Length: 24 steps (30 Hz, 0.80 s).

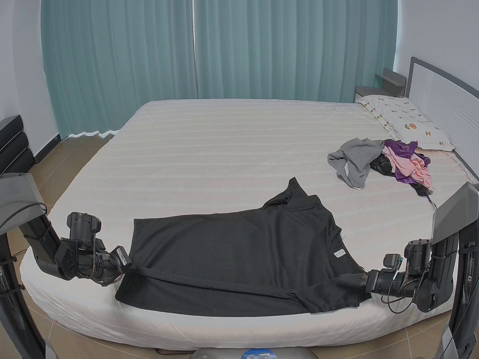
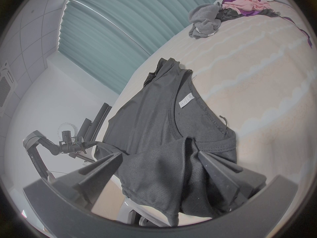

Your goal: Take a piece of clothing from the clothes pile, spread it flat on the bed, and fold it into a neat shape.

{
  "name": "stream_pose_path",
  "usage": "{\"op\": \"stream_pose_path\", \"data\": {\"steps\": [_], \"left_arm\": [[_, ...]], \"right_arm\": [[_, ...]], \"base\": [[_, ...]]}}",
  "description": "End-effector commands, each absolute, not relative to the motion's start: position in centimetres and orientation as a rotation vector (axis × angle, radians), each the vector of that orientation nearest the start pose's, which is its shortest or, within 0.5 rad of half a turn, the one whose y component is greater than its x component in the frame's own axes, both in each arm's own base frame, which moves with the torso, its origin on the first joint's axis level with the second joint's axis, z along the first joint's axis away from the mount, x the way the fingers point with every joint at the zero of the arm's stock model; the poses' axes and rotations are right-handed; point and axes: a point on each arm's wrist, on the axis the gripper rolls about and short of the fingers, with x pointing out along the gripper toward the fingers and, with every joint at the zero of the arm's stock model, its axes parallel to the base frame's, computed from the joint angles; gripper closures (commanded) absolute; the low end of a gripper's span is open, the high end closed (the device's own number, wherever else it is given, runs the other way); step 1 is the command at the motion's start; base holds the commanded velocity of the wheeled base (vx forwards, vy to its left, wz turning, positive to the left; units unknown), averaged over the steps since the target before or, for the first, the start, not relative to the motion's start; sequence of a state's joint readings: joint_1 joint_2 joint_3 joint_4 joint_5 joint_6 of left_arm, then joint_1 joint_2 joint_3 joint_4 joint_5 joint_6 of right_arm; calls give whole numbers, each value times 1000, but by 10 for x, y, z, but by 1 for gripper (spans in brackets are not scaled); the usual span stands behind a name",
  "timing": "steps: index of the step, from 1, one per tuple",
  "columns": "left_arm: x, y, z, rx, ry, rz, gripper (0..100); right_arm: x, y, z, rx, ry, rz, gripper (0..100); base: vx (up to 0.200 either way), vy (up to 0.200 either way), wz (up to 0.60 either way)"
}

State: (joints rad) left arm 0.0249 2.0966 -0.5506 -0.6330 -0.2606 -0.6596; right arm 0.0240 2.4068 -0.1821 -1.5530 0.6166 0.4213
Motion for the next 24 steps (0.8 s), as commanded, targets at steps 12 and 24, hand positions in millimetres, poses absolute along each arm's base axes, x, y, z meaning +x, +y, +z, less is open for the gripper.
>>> {"op": "stream_pose_path", "data": {"steps": [12, 24], "left_arm": [[291, 2, 8, -741, 946, 87, 100], [289, 4, 18, -742, 913, 84, 100]], "right_arm": [[255, 17, -45, 578, 761, 471, 100], [250, -3, -19, 607, 671, 447, 100]], "base": [[0, 0, 0], [0, 0, 0]]}}
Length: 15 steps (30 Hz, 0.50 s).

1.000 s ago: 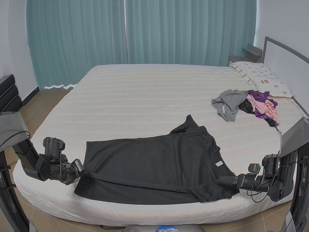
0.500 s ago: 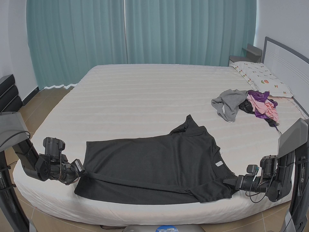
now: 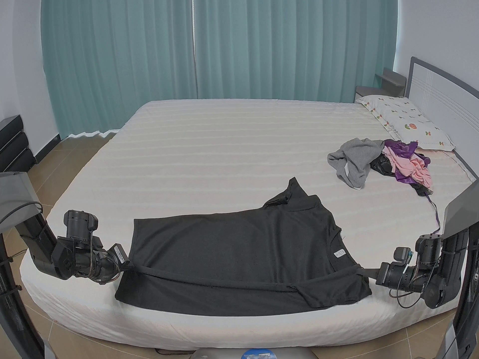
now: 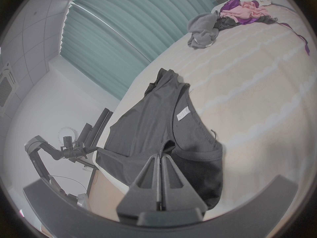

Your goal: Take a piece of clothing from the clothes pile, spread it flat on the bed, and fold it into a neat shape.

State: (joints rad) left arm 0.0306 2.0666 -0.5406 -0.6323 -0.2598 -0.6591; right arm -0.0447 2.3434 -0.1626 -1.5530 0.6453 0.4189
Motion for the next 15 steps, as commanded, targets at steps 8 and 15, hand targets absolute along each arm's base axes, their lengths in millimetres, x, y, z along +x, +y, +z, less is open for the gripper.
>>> {"op": "stream_pose_path", "data": {"steps": [8, 15], "left_arm": [[292, 5, 20, -769, 900, 96, 100], [293, 5, 18, -771, 906, 99, 100]], "right_arm": [[246, -9, -12, 621, 657, 452, 100], [248, -9, -16, 620, 662, 453, 100]], "base": [[0, 0, 0], [0, 0, 0]]}}
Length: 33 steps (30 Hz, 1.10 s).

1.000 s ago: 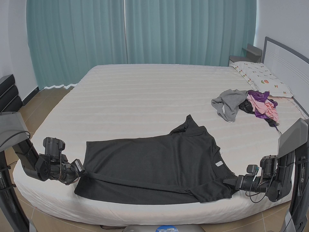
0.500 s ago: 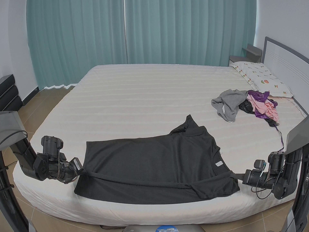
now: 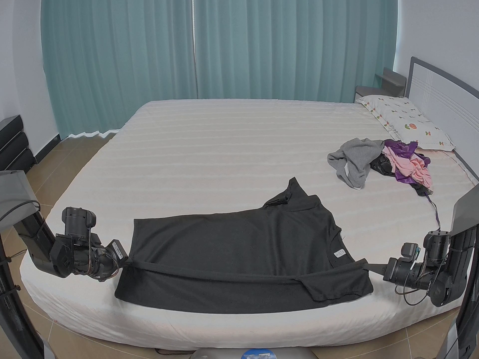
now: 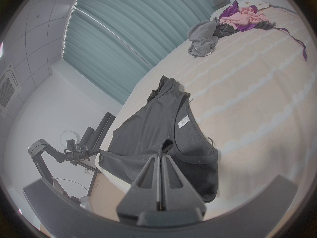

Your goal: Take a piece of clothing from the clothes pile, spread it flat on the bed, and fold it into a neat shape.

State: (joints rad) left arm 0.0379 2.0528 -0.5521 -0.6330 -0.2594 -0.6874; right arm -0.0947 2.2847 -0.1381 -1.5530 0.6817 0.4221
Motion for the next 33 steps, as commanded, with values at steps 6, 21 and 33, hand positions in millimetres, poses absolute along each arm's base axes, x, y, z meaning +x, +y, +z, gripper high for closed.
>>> {"op": "stream_pose_path", "data": {"steps": [6, 21, 33], "left_arm": [[300, 5, 13, -811, 909, 117, 100], [308, 5, 1, -831, 934, 136, 100], [308, 4, 0, -829, 936, 136, 0]], "right_arm": [[255, -9, -18, 617, 652, 451, 100], [268, -7, -36, 641, 676, 443, 100], [271, -2, -44, 641, 699, 452, 0]], "base": [[0, 0, 0], [0, 0, 0], [0, 0, 0]]}}
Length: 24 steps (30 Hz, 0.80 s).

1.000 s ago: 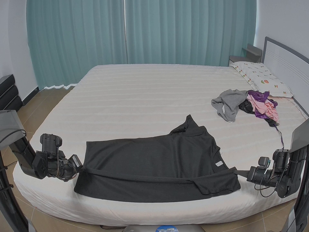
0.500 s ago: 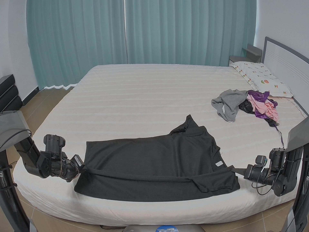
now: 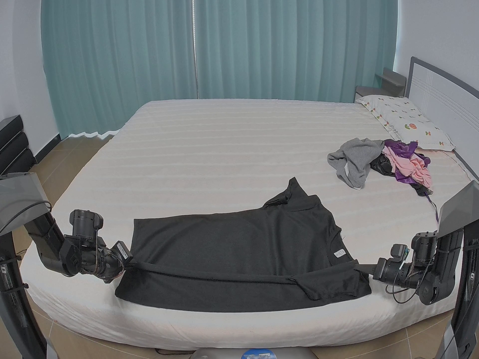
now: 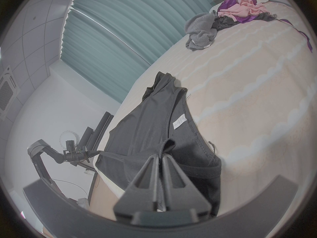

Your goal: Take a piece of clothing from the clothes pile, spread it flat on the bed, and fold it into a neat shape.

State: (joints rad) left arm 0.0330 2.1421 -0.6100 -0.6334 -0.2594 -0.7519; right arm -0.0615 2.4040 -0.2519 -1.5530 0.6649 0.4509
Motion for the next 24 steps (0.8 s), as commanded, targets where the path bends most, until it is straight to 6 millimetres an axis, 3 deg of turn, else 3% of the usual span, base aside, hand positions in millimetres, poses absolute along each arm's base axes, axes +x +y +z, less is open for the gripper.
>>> {"op": "stream_pose_path", "data": {"steps": [1, 22, 24], "left_arm": [[308, 4, 0, -828, 938, 136, 0], [309, 7, 10, -890, 899, 146, 0], [308, 8, 10, -893, 899, 146, 0]], "right_arm": [[270, -2, -45, 641, 702, 448, 0], [265, -6, -26, 711, 676, 422, 0], [264, -6, -26, 713, 678, 420, 0]], "base": [[0, 0, 0], [0, 0, 0], [200, 0, 0]]}}
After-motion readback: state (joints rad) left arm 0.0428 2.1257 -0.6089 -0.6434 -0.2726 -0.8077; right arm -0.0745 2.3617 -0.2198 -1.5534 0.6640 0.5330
